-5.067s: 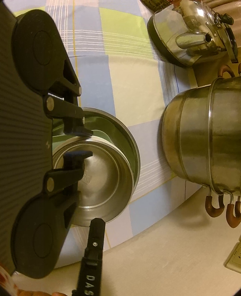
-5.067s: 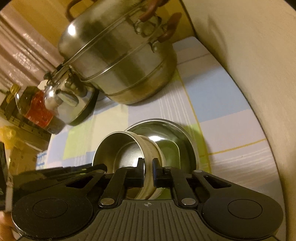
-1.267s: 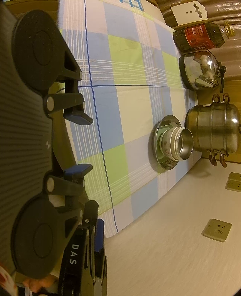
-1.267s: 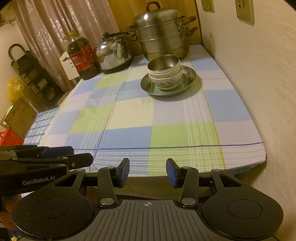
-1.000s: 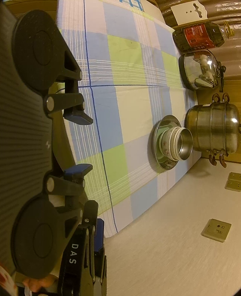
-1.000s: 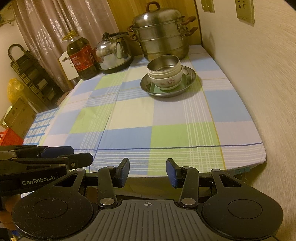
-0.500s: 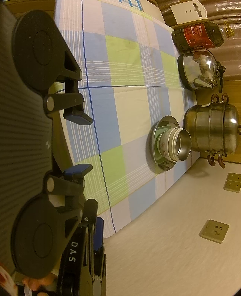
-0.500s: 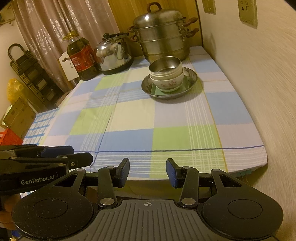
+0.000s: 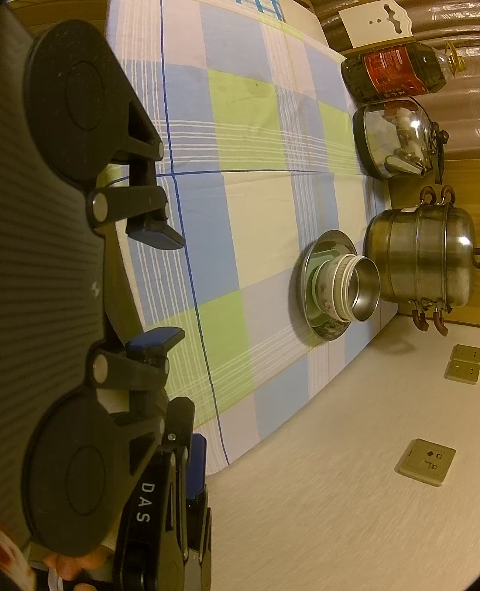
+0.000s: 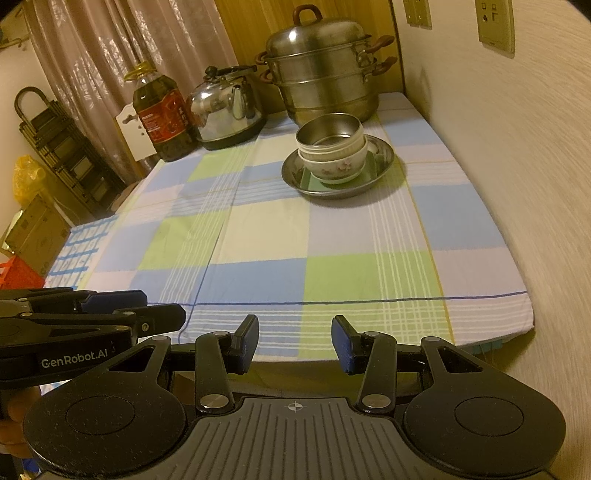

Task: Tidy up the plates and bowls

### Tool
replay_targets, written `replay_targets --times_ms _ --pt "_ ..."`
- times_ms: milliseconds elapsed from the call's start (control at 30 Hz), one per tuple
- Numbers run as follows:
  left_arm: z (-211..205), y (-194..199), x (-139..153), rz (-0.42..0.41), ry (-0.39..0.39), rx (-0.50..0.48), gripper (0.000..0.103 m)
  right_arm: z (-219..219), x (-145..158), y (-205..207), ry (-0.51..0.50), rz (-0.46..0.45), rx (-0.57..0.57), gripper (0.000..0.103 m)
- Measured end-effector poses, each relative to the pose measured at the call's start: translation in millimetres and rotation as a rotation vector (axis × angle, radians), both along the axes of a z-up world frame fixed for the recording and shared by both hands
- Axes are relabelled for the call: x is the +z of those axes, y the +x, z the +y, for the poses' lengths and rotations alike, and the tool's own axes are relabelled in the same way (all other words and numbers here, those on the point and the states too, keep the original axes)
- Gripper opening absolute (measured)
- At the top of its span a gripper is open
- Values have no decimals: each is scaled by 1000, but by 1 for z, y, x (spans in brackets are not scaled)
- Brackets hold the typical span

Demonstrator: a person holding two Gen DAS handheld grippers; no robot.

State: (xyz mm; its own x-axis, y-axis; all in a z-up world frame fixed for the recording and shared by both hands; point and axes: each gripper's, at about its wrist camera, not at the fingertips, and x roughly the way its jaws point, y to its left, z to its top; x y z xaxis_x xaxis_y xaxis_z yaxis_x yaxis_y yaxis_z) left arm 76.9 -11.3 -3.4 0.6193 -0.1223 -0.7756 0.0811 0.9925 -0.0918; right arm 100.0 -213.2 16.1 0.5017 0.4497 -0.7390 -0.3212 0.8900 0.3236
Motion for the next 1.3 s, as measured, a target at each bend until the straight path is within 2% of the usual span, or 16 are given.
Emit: replay_targets --times_ms 1000,1300 --pt "-1 14 -2 5 -2 -6 43 1 0 5 -2 2 -1 44" --pt "0 19 -3 7 -3 -6 43 0 0 19 -5 4 -1 44"
